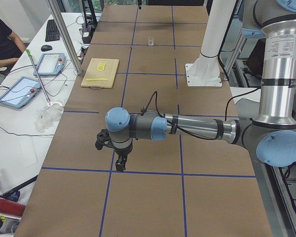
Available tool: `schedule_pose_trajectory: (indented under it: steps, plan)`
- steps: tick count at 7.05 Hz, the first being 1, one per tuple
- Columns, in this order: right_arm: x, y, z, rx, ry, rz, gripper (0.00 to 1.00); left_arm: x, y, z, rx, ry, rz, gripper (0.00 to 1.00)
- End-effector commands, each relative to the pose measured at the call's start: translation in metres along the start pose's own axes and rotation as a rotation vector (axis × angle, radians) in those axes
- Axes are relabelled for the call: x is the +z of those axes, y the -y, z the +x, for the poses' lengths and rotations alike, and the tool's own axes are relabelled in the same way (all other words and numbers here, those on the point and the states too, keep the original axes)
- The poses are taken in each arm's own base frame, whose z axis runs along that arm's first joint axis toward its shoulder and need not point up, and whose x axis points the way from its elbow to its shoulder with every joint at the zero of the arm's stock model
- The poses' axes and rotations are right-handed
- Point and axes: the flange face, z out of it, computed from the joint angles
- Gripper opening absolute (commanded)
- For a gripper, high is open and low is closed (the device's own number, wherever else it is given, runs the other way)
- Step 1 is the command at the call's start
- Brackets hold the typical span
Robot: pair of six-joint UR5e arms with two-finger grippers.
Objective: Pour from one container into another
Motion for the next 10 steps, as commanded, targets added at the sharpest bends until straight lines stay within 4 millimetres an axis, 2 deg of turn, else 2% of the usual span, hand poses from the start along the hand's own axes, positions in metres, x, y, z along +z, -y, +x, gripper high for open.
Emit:
schedule_pose_trajectory:
  steps: [1, 2, 3, 4, 5, 7, 9, 10]
  plan:
    - [-0.002, 0.001, -0.002, -0.007, 0.001, 0.007, 1.0, -0.003, 0.002, 0.004, 0.022, -0.004, 0.018, 1.0]
    - [0.003, -0.001, 0.003, 0.002, -0.003, -0.001, 1.0, -0.007, 0.004, 0.008, 0.039, -0.015, 0.042, 1.0]
    - [-0.001, 0.001, -0.003, -0.01, 0.0, 0.009, 1.0, -0.008, 0.007, 0.015, 0.041, -0.086, 0.057, 1.0]
    - [0.001, 0.0, -0.001, -0.005, 0.0, 0.005, 1.0, -0.011, 0.007, 0.018, 0.045, -0.086, 0.063, 1.0]
    - [0.003, -0.001, 0.002, -0.001, -0.001, 0.001, 1.0, -0.003, 0.006, 0.012, 0.039, -0.089, 0.054, 1.0]
    - [0.003, -0.012, 0.002, 0.002, -0.001, -0.001, 1.0, -0.001, 0.0, 0.01, 0.095, -0.088, 0.108, 1.0]
    - [0.004, -0.012, 0.004, 0.004, -0.003, -0.004, 1.0, -0.01, 0.005, 0.021, 0.185, -0.08, 0.19, 1.0]
    - [0.005, -0.012, 0.004, 0.007, -0.003, -0.005, 1.0, -0.008, 0.004, 0.022, 0.196, -0.08, 0.194, 1.0]
